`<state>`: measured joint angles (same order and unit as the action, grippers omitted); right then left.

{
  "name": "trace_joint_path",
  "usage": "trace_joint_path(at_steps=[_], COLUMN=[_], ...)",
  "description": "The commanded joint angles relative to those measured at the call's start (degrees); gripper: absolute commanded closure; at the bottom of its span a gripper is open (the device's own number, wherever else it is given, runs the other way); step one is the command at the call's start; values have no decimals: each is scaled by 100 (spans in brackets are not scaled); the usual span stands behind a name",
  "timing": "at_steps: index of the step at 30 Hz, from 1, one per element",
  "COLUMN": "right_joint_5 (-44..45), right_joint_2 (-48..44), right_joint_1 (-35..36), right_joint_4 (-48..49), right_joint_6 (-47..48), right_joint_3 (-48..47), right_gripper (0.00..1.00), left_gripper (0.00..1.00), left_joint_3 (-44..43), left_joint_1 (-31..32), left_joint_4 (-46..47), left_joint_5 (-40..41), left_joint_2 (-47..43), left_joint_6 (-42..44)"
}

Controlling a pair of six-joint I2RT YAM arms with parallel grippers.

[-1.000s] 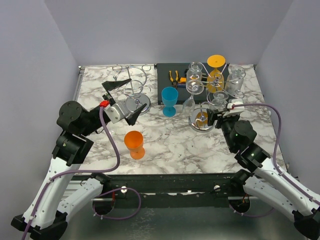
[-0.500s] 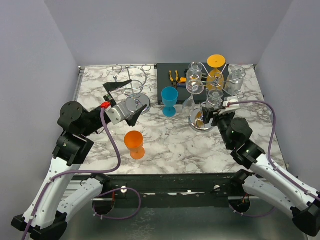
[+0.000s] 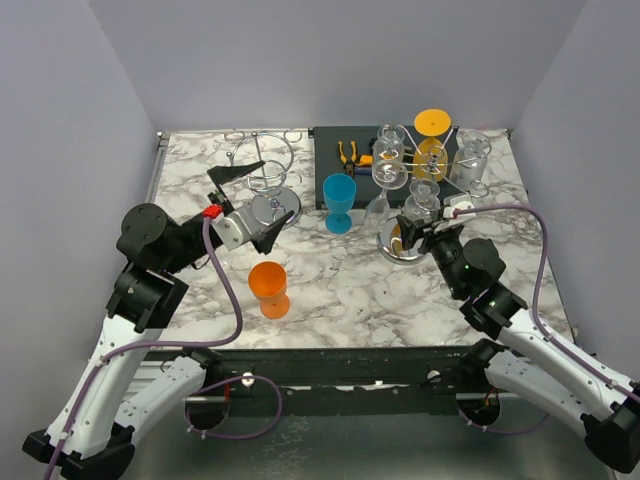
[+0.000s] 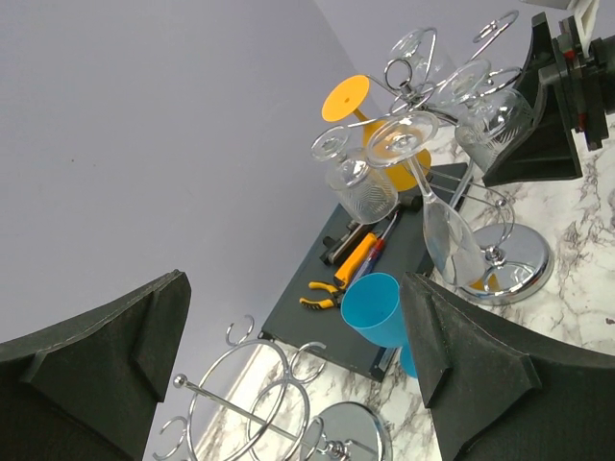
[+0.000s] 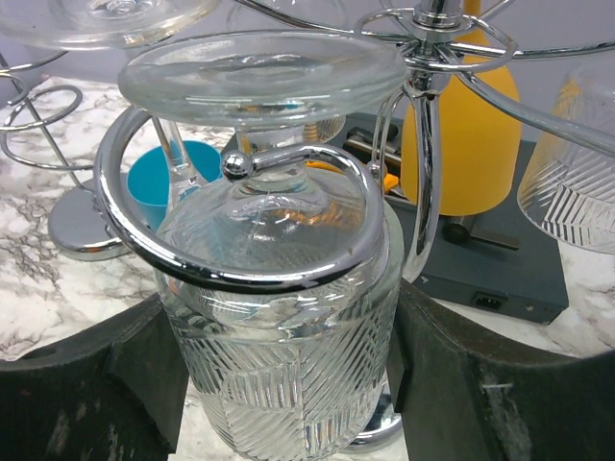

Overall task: Place the wine glass upside down on the wine glass rack
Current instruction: Turn the wine glass upside down at the wine rack.

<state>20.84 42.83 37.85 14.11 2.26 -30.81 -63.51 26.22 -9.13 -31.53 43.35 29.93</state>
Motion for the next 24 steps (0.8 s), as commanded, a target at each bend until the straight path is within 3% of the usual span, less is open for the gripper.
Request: trace_joint_path(at_steps=[1,24], right_joint_5=[-365,-877], right_joint_2=[-128,-952], right_joint_1=[-25,-24], right_joint_4=[627,986], right_joint_6=[134,129], right_joint_3=[135,677], right_gripper=[99,99], left_gripper=[1,1], left_joint_3=[92,174], left_joint_1=[-20,-20], left_joint_4=[33,28], left_joint_5=[-125,-143], left_joint_2=[-72,-118], left_joint_6=[74,131])
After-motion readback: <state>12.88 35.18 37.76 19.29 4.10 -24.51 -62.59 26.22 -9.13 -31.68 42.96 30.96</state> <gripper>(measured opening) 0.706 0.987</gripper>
